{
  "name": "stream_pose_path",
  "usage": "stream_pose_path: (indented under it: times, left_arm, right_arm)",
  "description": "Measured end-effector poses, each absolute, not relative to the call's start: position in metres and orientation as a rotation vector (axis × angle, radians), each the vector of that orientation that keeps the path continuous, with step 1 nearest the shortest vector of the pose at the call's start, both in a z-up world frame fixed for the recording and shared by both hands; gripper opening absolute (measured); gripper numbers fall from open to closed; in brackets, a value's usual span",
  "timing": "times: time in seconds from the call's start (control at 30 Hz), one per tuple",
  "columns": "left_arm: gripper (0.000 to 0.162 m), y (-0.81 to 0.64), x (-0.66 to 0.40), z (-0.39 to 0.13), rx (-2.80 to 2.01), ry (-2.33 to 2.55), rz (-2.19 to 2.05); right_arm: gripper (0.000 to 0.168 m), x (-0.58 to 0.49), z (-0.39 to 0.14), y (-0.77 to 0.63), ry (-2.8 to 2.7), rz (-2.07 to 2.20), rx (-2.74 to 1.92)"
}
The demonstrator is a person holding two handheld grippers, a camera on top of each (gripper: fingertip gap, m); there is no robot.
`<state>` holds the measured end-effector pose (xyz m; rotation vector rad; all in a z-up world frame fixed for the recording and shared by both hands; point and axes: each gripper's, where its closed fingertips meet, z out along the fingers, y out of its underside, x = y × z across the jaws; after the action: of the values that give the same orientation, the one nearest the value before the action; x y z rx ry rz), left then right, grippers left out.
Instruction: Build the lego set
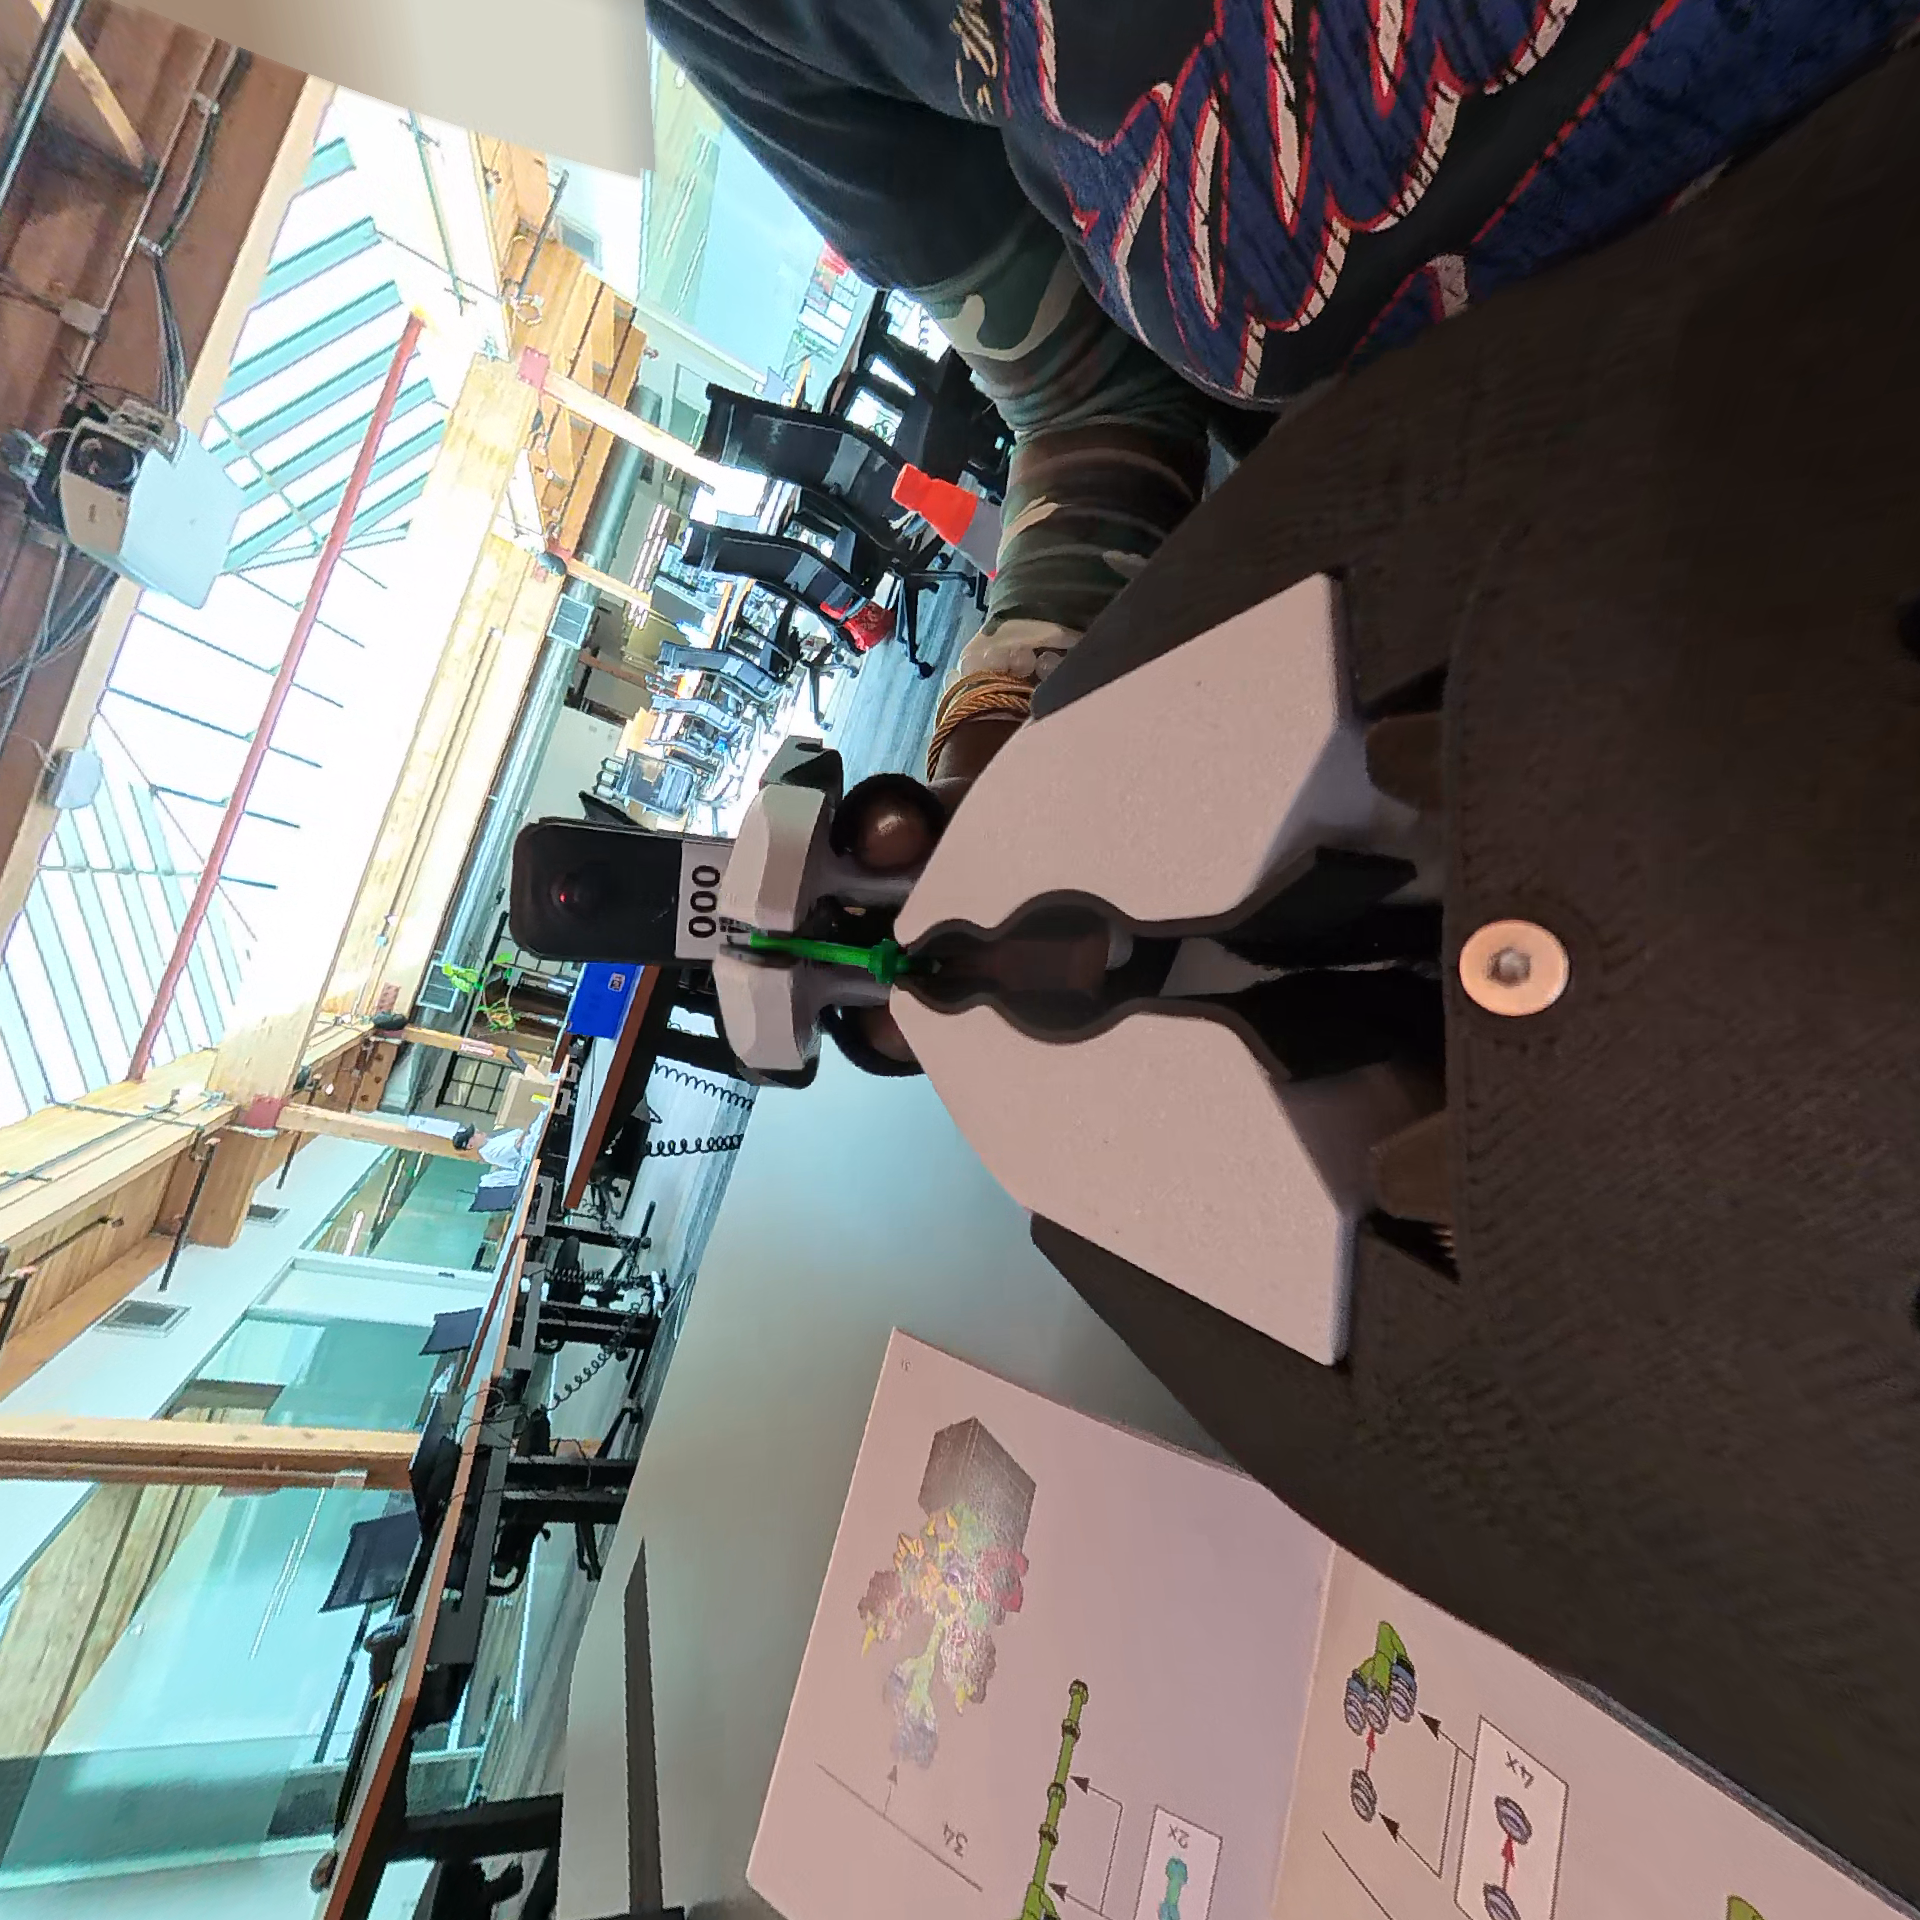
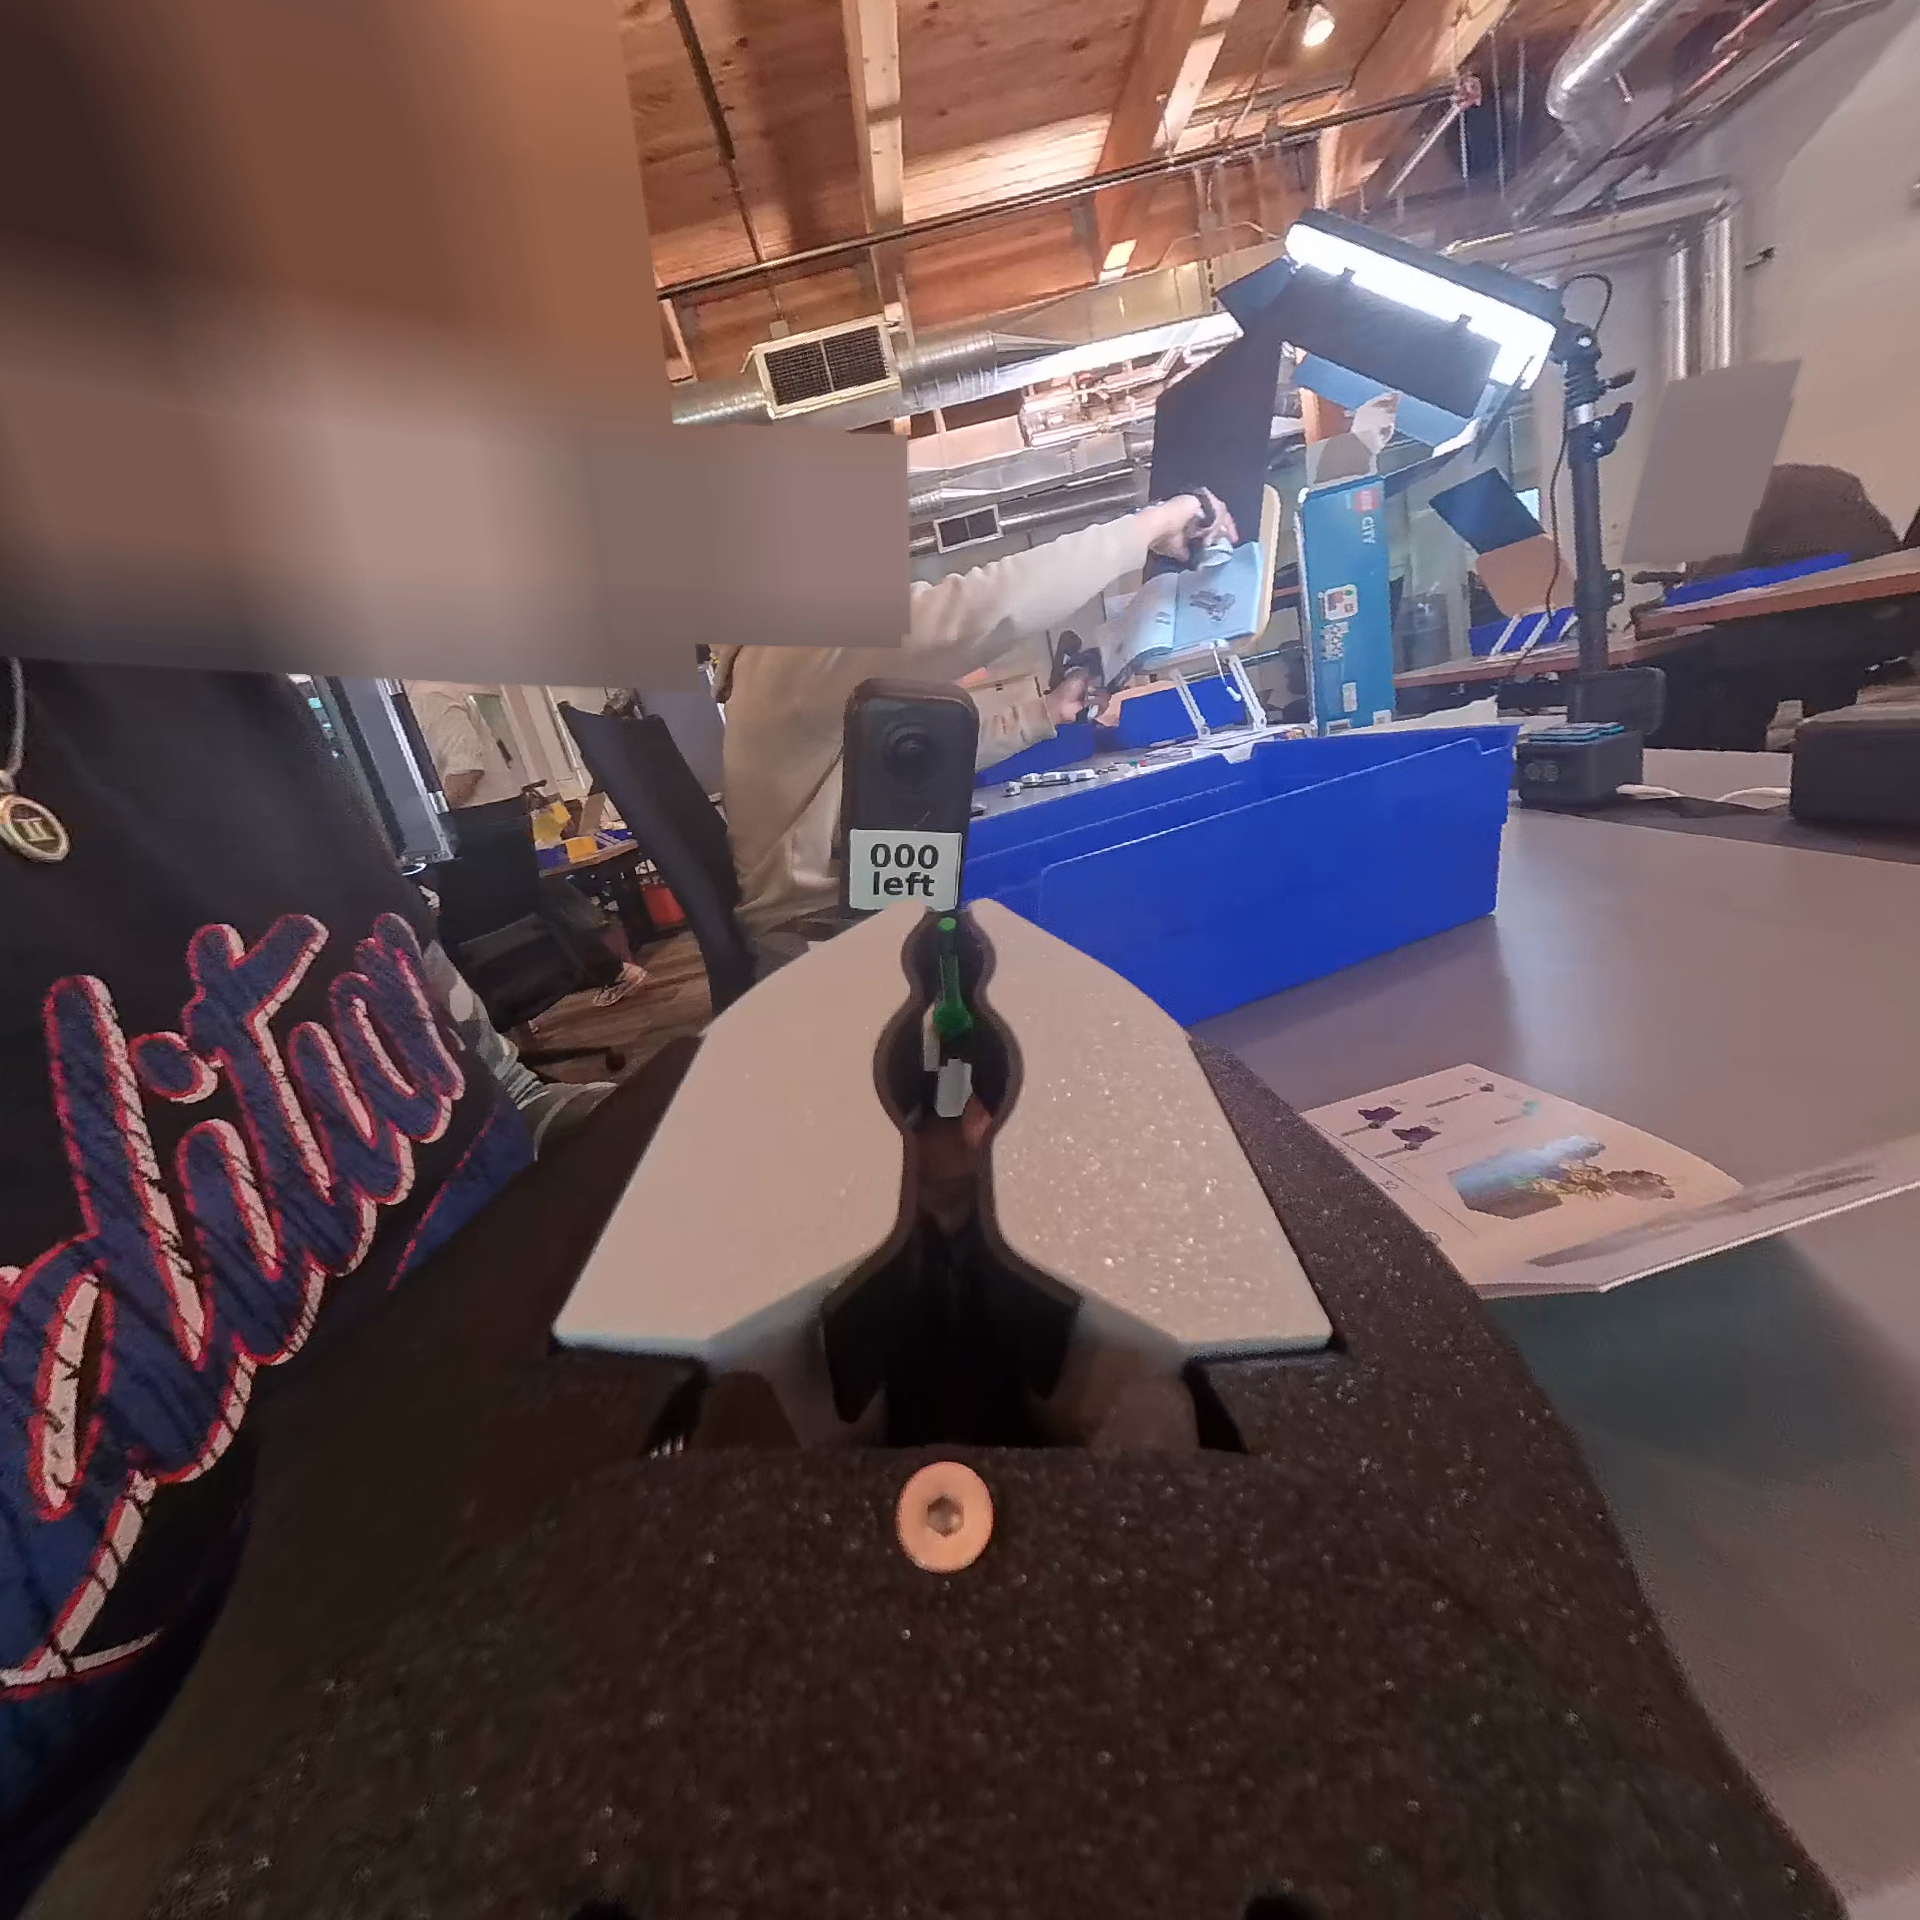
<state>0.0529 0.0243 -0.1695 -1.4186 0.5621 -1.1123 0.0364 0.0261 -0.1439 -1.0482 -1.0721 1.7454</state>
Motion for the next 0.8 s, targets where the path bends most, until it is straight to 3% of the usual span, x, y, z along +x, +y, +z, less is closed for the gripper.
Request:
stream_pose_path:
  times: [0.5,0.8]
  left_arm:
    - [0.022,0.0291,0.0492,-0.1684,-1.41,0.509,-1.095]
    - [0.0,0.0267,0.052,-0.1684,-1.397,0.535,-1.071]
  right_arm:
    - [0.003,0.0437,-0.1341,0.0353,-0.963,1.787,-0.999]
    - [0.003,0.0409,-0.1366,0.0302,-1.001,1.761,-0.988]
